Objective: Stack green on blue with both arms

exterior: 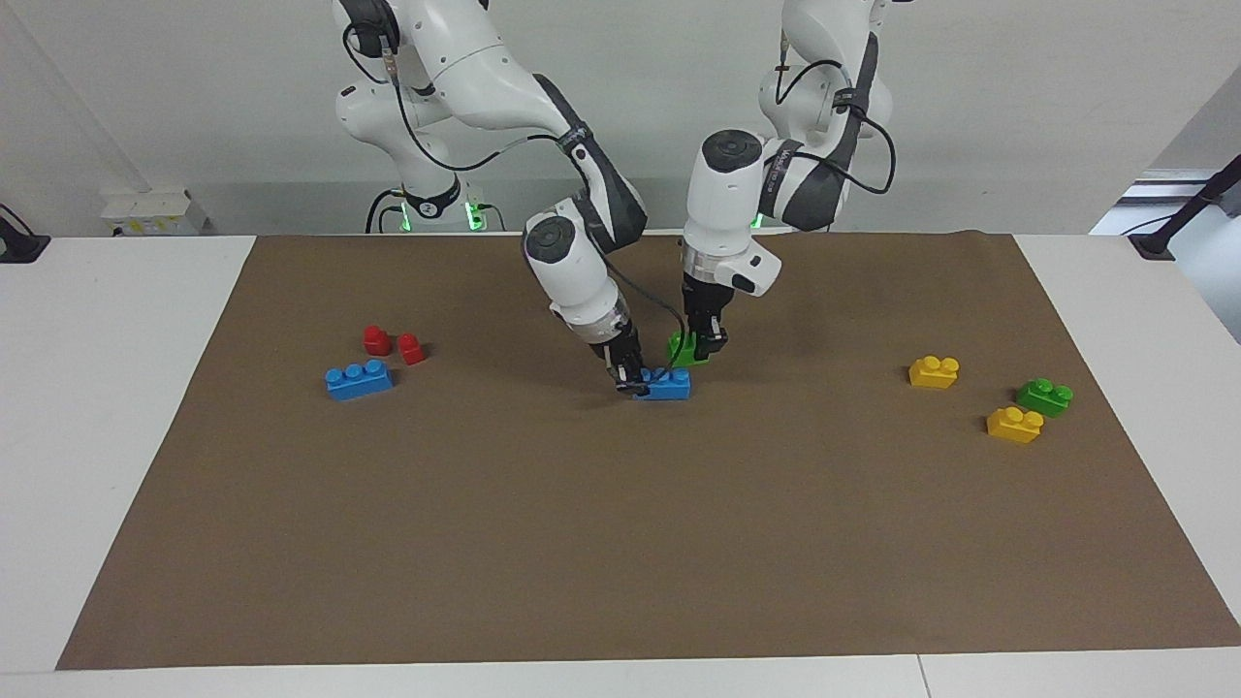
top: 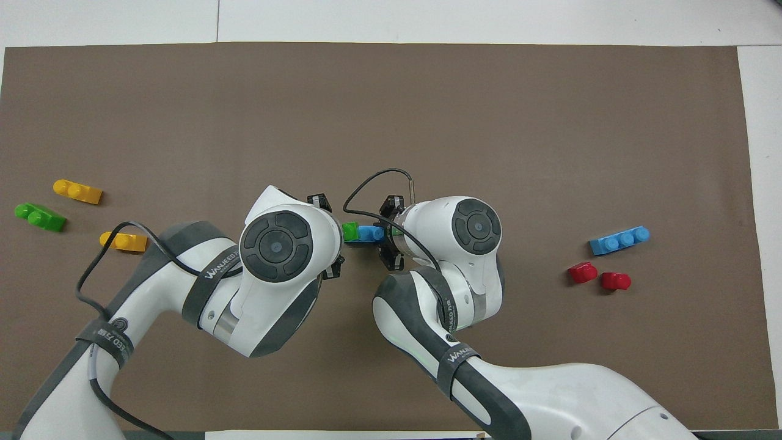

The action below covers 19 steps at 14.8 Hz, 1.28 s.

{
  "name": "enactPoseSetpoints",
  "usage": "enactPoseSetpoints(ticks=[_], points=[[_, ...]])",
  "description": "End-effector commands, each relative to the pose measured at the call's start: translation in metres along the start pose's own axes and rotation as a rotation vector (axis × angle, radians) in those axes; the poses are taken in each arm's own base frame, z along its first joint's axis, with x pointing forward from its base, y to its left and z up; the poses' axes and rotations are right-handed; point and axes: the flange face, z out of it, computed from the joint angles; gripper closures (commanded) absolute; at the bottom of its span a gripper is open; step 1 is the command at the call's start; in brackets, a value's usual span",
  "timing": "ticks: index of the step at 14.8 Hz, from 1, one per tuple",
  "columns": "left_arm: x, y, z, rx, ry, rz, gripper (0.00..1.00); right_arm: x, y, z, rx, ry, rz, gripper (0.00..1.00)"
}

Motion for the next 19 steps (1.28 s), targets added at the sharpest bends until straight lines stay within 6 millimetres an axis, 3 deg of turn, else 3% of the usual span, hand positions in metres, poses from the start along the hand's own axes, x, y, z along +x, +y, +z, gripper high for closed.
enactPoseSetpoints(ticks=[1, 19], points=[[-0.005, -0.007, 0.018, -0.029, 0.011, -0.017, 1.0, 0.003, 0.003, 0.007, 0.013, -0.006, 0.023, 1.0], [-0.023, -0.02, 0.077, -0.053, 0.088, -0.016, 1.0, 0.004, -0.002, 0.005, 0.018, -0.008, 0.021, 1.0]])
